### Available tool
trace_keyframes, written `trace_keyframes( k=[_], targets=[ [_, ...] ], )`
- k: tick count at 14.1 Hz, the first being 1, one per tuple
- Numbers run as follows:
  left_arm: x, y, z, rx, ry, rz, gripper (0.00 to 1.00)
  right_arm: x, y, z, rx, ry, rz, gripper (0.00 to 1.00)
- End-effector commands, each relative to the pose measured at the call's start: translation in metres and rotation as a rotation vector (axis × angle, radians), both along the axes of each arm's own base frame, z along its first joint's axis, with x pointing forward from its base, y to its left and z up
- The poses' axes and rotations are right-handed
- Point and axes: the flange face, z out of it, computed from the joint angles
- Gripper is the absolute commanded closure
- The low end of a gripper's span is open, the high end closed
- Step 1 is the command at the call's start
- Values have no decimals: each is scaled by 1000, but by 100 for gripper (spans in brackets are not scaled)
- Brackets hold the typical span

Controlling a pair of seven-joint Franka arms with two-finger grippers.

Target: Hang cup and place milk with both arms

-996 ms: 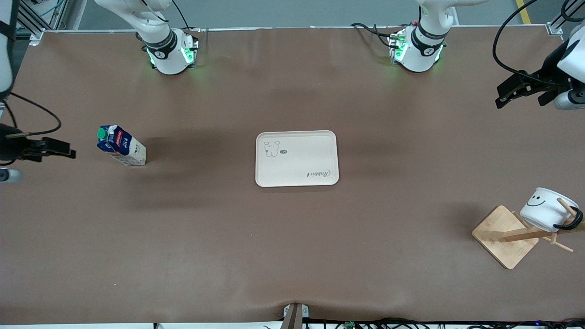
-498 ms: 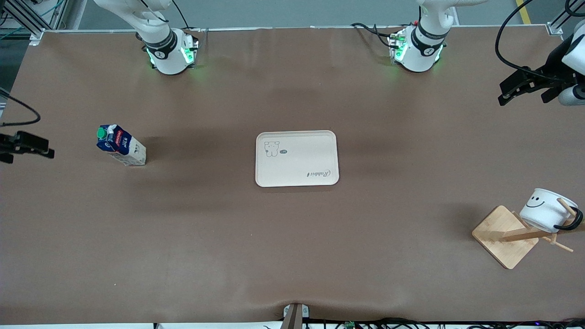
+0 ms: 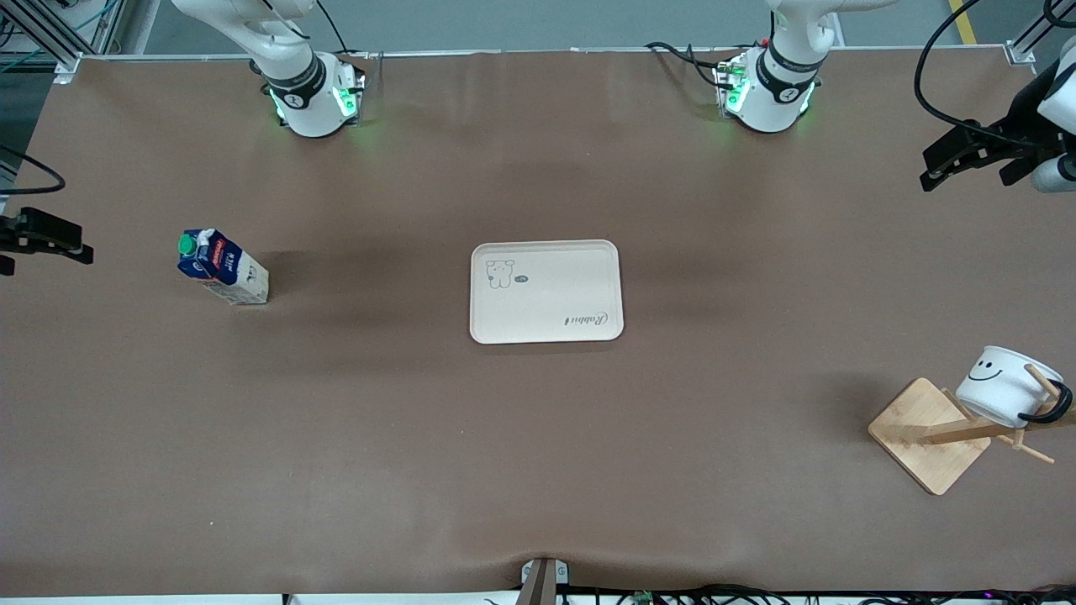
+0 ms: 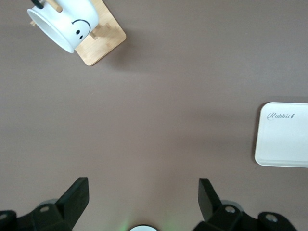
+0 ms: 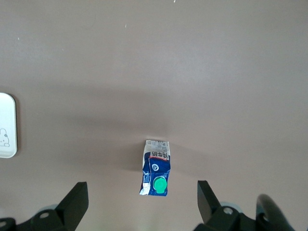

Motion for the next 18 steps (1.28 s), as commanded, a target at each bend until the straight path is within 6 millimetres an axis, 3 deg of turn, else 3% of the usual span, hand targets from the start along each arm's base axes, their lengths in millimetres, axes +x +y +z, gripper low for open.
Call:
trace_keyframes(
  k=[1,3,5,9,11,15,18],
  targets=[
    [-6,-1,8,23,3,-7,0,-43,5,30,15,8,-117,0],
    [-6,-4,7,24,5,-4,0,-73,8,15,28,8,-107,0],
    [-7,-6,8,24,5,-3,0,-91,17,-6,33,-2,-90,0],
    [-11,-6,8,25,25,-2,0,-89,22,4,10,-24,-75,0],
    [-22,-5,22,27,5,2,0,-80,22,12,7,-43,-72,0],
    [-21,-3,28,20,-11,0,0,-73,15,17,8,-54,-71,0],
    [-12,0,21,19,1,-11,0,-74,15,16,8,-51,-57,0]
  ],
)
